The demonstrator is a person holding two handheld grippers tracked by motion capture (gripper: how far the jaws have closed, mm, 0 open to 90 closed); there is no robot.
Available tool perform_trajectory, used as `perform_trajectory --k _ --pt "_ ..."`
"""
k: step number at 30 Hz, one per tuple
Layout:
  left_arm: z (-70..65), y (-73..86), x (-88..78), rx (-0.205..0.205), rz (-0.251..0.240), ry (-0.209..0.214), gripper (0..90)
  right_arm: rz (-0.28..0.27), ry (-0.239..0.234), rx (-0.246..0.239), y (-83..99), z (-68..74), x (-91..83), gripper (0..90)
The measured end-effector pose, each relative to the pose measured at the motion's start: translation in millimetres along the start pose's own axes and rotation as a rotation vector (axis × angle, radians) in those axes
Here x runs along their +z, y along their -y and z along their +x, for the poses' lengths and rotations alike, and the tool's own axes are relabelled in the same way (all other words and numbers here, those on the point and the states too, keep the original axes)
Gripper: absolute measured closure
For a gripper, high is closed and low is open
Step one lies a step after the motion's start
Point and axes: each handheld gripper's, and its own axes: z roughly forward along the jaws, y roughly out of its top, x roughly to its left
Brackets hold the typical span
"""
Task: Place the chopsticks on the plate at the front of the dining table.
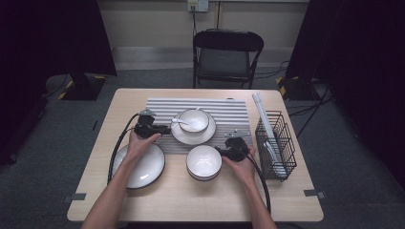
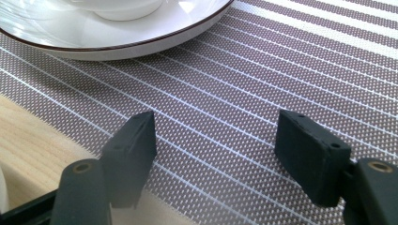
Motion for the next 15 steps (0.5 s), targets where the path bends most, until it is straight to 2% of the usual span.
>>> perform_trajectory --k 6,9,10,12,15 --pt "-3.6 -1.2 -8.4 0.025 -0.005 0.004 59.2 0.000 0.000 0.002 0.0 0.0 0.0 29.2" --pt "-6.6 -1.6 -11.8 0.029 -0.012 0.013 59.4 0.000 0.000 0.002 0.0 0.0 0.0 29.2" --pt "-7.7 -0.7 -13.0 0.041 -0.019 0.005 60.2 0.000 0.000 0.002 0.0 0.0 0.0 29.2" --pt "-8.9 3.0 -14.7 0.033 -0.032 0.010 60.5 0.000 -0.001 0.002 0.0 0.0 0.0 29.2" --pt "-8.0 8.5 -17.2 0.038 -0.013 0.011 62.2 0.000 -0.001 0.002 0.0 0.0 0.0 29.2"
